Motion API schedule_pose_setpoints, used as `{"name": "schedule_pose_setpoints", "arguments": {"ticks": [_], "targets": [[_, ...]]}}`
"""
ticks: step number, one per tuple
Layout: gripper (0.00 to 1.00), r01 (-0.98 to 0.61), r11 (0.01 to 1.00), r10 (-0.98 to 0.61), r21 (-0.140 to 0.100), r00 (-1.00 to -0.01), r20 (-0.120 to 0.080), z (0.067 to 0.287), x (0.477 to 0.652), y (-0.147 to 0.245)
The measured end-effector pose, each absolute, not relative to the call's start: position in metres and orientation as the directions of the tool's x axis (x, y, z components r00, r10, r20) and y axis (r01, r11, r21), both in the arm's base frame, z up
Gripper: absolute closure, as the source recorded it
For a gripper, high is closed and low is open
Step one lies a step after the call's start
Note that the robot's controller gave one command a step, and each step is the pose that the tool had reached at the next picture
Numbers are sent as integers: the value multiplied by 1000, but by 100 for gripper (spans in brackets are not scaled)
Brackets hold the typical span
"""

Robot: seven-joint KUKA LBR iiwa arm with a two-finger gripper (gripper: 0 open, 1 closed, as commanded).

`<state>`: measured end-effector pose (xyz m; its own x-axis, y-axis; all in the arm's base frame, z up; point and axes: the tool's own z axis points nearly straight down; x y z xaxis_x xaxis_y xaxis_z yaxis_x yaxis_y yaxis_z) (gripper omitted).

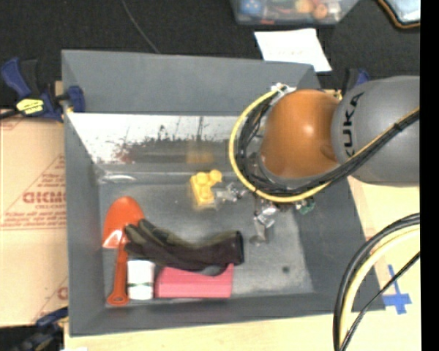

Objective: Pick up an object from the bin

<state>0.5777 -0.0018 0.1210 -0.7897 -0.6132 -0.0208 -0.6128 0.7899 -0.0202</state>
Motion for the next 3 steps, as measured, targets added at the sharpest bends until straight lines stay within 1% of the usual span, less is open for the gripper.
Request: {"name": "schedule_pose_setpoints", "arguments": {"ticks": [1,2,3], "targets": [[100,-720,692,-722,-41,-691,-38,81,497,0],[100,-722,691,-723,-42,-689,-38,81,497,0],[100,-717,696,-718,-32,-695,-29,174,498,5]]}}
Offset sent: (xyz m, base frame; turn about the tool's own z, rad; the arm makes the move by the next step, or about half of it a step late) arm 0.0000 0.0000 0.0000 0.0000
